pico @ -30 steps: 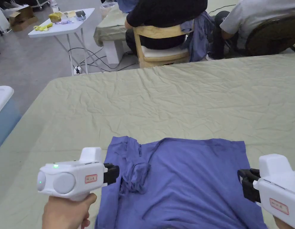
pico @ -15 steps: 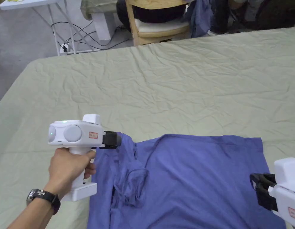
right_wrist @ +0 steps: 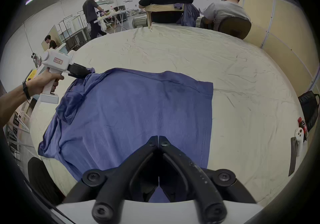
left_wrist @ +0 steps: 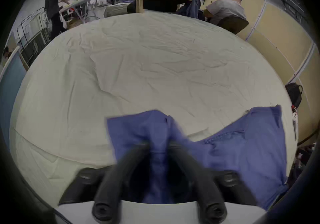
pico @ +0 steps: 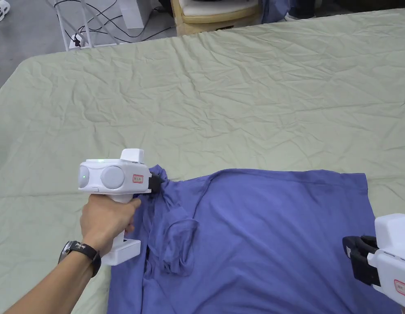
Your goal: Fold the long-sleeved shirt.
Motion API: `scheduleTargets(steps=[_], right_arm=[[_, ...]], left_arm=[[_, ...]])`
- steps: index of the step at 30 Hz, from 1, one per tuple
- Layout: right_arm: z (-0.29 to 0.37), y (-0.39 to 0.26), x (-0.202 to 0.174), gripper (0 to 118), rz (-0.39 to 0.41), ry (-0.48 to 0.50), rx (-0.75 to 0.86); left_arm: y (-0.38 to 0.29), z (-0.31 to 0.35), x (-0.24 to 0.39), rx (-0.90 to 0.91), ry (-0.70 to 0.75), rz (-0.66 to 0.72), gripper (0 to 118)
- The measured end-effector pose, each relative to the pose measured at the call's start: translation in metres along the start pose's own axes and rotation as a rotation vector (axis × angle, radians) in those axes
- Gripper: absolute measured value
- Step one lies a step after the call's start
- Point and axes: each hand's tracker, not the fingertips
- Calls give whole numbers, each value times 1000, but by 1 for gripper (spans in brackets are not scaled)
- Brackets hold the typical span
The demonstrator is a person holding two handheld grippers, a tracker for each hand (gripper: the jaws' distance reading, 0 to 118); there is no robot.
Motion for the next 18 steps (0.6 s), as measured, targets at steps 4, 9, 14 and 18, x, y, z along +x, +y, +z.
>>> scheduleTargets(steps=[4,9,14,18], right_arm=[[-2,10,2,1,3,0,10],[-15,47,25,61,-10,-42,46],[-69,97,65,61,-29,-95,-13],[-120,118,86,61,-18,-128,-113]], left_arm=[[-6,-1,-1,1,26,5,9],[-3,-9,0,-8,31,25,9],[-5,-10,1,-8,30,37,9],[-4,-12,1,-9,28,56,9]])
